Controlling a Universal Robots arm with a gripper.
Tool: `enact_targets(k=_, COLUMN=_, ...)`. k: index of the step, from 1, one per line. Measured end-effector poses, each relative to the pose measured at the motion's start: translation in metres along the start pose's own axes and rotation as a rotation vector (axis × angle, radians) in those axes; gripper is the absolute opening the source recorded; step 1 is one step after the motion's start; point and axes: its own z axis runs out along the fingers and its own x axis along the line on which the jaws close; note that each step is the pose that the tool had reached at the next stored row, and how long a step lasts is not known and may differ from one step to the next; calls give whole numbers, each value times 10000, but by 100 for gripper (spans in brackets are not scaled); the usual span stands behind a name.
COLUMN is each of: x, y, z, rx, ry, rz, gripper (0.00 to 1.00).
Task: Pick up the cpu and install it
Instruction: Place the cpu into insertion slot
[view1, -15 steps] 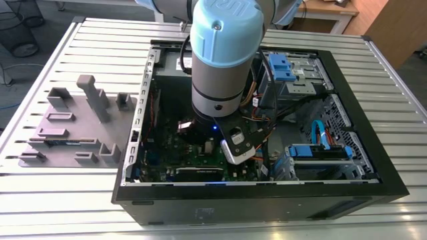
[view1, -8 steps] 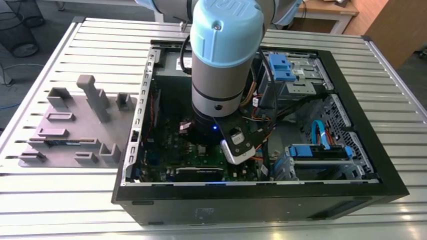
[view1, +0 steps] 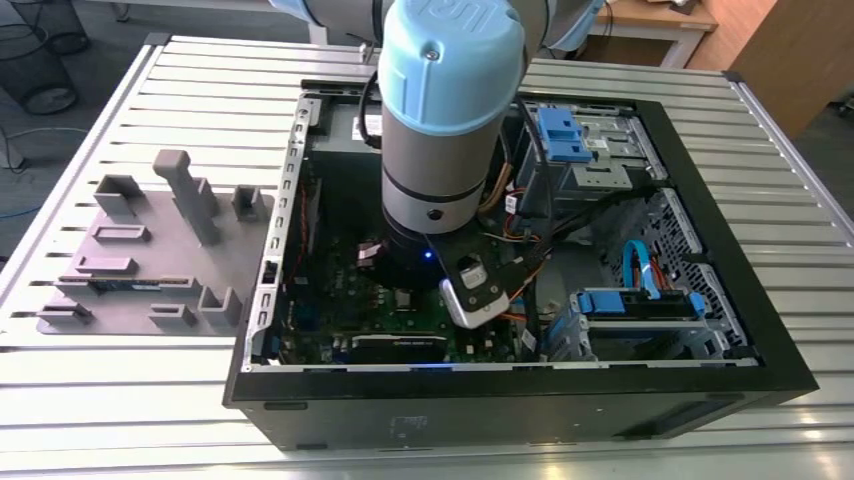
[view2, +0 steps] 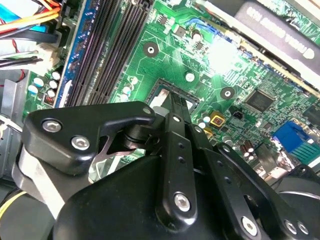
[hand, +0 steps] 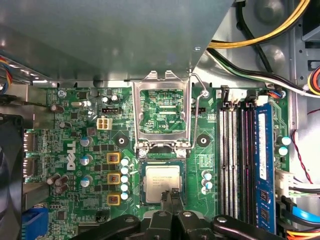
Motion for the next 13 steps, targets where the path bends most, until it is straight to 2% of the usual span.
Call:
enact_targets(k=5, x=25, y=10, z=46, rx=1, ry=1, rz=0, gripper=11)
enact_targets(k=11, x=30, y=76, z=85, rx=2, ry=1, rz=0, gripper=11)
enact_targets(k=13, x=32, y=82, z=110, rx=-1, ry=0, rz=0, gripper=11)
